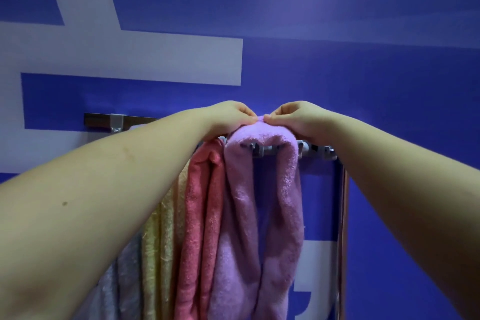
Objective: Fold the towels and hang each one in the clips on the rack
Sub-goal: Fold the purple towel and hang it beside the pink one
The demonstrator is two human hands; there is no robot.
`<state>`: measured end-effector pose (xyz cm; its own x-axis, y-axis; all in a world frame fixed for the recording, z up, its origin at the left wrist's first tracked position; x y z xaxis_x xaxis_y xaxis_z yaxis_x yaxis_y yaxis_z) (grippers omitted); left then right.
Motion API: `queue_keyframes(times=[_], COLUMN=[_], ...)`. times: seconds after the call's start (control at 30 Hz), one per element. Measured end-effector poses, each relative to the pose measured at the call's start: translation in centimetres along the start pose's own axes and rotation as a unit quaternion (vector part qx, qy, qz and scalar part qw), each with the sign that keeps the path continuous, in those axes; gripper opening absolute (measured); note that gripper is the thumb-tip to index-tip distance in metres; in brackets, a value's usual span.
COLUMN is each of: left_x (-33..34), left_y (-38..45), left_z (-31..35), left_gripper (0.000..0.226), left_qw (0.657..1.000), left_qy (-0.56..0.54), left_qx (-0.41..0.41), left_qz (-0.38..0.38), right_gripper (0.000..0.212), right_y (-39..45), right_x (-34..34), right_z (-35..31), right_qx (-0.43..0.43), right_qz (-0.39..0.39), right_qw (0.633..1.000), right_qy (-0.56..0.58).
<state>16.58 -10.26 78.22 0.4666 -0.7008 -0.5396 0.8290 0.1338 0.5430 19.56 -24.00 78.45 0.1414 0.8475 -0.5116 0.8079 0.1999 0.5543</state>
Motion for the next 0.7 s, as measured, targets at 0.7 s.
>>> queue_keyframes(times=[0.7], left_x=[0.7], left_y=[1.0], left_z=[-1.6], left_gripper=[0.013], left_qw=[0.975], left_qy=[0.209], left_qx=[0.051], left_qz=[0.051], right_gripper=[0.009], right_y=[0.5], right_x=[1.6], right_z=[1.1], right_qx=[-0.08], right_qz=[0.082], right_qw=[0.983], right_qy=[-0.146])
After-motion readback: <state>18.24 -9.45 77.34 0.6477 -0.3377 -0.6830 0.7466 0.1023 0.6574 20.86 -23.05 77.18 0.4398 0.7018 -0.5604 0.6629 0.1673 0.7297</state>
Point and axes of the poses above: each hand's wrist, its own y-axis towards the middle knuckle, its own x-axis out of the palm, z = x × y, the point moved 8 cm from there along y, towards the middle knuckle, and after that the axes turned 12 degrees about z, right-handed, at the moved point
